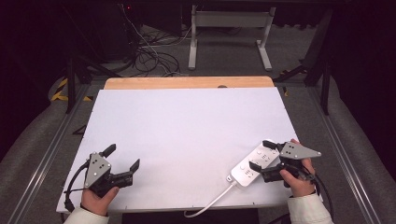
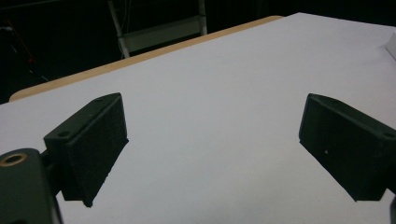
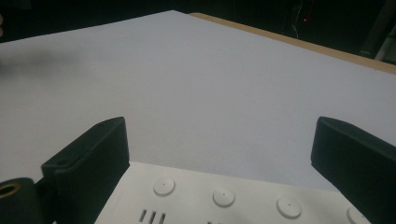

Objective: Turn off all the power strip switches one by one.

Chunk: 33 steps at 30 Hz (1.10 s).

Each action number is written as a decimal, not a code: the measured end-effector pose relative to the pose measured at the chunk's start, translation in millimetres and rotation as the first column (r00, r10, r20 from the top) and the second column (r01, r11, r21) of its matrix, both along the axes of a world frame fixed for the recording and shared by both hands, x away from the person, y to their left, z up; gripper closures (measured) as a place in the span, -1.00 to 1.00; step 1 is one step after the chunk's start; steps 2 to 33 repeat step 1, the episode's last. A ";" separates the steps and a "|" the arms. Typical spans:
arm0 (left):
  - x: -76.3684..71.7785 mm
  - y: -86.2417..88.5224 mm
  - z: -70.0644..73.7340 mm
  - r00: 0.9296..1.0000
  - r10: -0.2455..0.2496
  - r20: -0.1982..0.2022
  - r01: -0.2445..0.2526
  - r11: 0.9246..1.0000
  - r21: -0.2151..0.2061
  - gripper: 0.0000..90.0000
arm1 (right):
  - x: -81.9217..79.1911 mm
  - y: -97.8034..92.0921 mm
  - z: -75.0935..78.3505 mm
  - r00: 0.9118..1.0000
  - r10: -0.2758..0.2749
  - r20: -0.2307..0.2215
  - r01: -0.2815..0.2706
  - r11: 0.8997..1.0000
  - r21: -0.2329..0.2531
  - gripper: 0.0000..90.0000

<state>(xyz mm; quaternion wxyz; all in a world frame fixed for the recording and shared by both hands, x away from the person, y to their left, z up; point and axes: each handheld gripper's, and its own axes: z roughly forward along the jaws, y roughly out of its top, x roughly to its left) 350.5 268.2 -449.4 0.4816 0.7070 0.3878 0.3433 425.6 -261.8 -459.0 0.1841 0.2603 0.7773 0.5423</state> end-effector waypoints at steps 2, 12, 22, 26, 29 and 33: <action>-0.2 -0.2 -0.2 1.000 0.001 -0.004 -0.001 1.000 -0.002 -0.81 | -0.1 -0.2 0.7 1.000 0.002 0.000 -0.002 1.000 0.003 -0.90; -0.2 -0.2 -0.2 1.000 0.001 -0.004 -0.001 1.000 -0.002 -0.81 | -0.1 -0.2 0.7 1.000 0.002 0.000 -0.002 1.000 0.003 -0.90; -0.2 -0.2 -0.2 1.000 0.001 -0.004 -0.001 1.000 -0.002 -0.81 | -0.1 -0.2 0.7 1.000 0.002 0.000 -0.002 1.000 0.003 -0.90; -0.2 -0.2 -0.2 1.000 0.001 -0.004 -0.001 1.000 -0.002 -0.81 | -0.1 -0.2 0.7 1.000 0.002 0.000 -0.002 1.000 0.003 -0.90; -0.2 -0.2 -0.2 1.000 0.001 -0.004 -0.001 1.000 -0.002 -0.81 | -0.1 -0.2 0.7 1.000 0.002 0.000 -0.002 1.000 0.003 -0.90; -0.2 -0.2 -0.2 1.000 0.001 -0.004 -0.001 1.000 -0.002 -0.81 | -0.1 -0.2 0.7 1.000 0.002 0.000 -0.002 1.000 0.003 -0.90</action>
